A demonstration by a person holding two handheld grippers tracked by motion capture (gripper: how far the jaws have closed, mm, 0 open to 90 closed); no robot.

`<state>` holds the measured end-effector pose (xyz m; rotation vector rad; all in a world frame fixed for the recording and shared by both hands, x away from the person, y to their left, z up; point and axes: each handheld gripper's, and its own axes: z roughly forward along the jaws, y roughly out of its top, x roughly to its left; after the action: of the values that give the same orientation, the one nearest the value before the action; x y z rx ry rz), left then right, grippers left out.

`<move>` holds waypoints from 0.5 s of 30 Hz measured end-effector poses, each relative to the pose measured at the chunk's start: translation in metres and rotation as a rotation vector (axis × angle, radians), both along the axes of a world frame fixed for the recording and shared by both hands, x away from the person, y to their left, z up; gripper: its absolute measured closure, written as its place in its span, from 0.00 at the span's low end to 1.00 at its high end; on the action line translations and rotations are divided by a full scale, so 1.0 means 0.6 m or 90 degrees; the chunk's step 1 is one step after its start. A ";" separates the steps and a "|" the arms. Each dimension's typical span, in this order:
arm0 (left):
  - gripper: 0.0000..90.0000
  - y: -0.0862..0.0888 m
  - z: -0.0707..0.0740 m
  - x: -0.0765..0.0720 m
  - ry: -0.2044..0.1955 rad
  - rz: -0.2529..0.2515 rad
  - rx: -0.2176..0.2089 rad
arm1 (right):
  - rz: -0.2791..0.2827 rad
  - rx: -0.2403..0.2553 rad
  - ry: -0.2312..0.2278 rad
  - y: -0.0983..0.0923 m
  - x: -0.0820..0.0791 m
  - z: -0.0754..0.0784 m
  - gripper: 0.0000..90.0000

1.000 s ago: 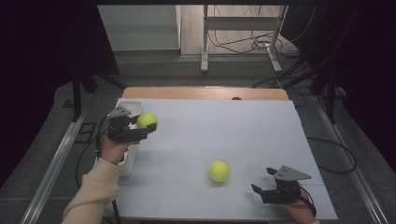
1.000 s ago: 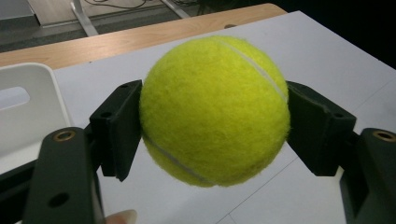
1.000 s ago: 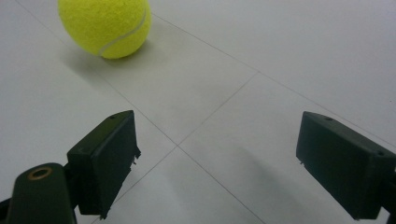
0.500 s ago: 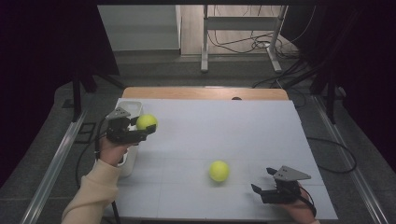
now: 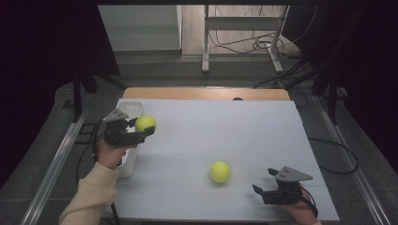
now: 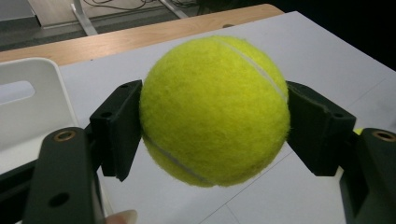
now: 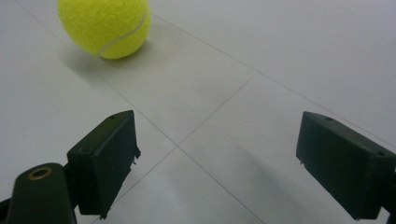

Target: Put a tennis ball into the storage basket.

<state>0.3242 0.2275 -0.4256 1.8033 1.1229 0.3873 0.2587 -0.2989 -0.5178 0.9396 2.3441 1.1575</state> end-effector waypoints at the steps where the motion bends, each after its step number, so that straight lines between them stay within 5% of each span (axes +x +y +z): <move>1: 0.30 0.000 0.000 -0.001 0.000 -0.001 0.002 | 0.000 0.000 0.000 0.000 0.000 0.000 0.15; 15: 0.30 -0.003 -0.005 -0.012 0.003 -0.009 -0.002 | -0.001 0.000 0.000 0.000 0.000 0.000 0.14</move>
<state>0.3171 0.2256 -0.4289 1.8093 1.1130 0.3743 0.2587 -0.2990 -0.5177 0.9410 2.3430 1.1577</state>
